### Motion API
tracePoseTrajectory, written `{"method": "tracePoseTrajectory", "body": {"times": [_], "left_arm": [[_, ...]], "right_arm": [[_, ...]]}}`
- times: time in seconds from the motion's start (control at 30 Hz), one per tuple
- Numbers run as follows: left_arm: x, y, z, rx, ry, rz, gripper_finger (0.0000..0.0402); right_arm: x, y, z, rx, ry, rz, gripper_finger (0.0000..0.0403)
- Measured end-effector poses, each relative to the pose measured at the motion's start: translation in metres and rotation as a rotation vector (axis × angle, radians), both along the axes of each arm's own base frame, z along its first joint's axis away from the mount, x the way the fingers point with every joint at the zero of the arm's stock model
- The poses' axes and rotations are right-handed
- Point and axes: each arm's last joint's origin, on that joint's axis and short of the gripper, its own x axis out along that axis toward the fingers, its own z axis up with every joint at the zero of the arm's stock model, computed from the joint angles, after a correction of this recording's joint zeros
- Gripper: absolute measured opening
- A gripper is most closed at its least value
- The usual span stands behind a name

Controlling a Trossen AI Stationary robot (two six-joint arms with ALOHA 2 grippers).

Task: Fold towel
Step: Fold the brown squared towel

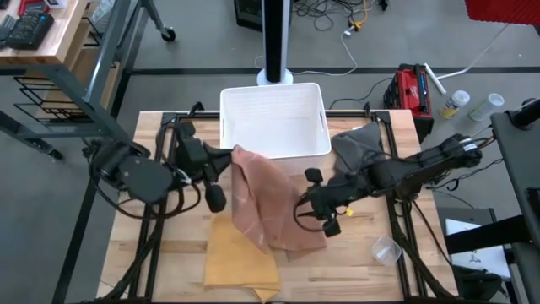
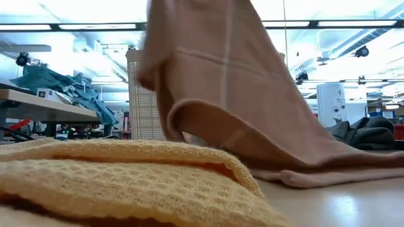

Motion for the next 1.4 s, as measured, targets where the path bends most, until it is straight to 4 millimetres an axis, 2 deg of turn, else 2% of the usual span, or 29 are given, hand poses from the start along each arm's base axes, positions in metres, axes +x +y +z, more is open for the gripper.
{"method": "tracePoseTrajectory", "body": {"times": [0.07,0.17,0.27,0.4,0.53,0.77,0.93,1.1,1.2,1.27,1.33,1.4], "left_arm": [[-0.001,0.001,0.002,0.011,-0.004,-0.001,0.0],[-0.004,0.003,0.004,0.019,-0.011,0.013,0.0],[-0.004,0.003,0.004,0.02,-0.01,0.014,0.0],[0.001,0.002,0.0,0.037,0.012,0.025,0.0],[0.009,0.005,-0.011,0.079,0.048,0.089,0.0],[0.017,0.013,-0.026,0.162,0.119,0.207,0.0],[0.021,0.013,-0.032,0.179,0.145,0.213,0.0],[0.023,0.012,-0.036,0.2,0.17,0.205,0.0],[0.023,0.011,-0.037,0.185,0.18,0.174,0.0],[0.02,0.009,-0.039,0.151,0.19,0.134,0.0],[0.017,0.007,-0.043,0.087,0.211,0.08,0.0],[0.012,0.005,-0.048,0.013,0.246,0.047,0.0]], "right_arm": [[0.001,0.006,-0.007,-0.022,-0.04,0.038,0.0119],[0.005,0.012,-0.027,-0.09,-0.068,0.074,0.0116],[0.005,0.011,-0.063,-0.16,0.014,0.107,0.0109],[0.016,0.01,-0.111,-0.165,0.067,0.088,0.01],[0.033,0.013,-0.145,-0.126,0.107,0.076,0.0096],[0.075,0.027,-0.177,-0.003,0.214,0.121,0.011],[0.099,0.038,-0.199,0.051,0.328,0.167,0.0126],[0.113,0.035,-0.21,0.049,0.362,0.085,0.0121],[0.113,0.03,-0.207,-0.044,0.346,-0.015,0.0072],[0.11,0.028,-0.196,-0.149,0.317,-0.064,0.0024],[0.101,0.028,-0.176,-0.248,0.301,-0.102,0.0011],[0.094,0.024,-0.147,-0.273,0.26,-0.126,0.0005]]}}
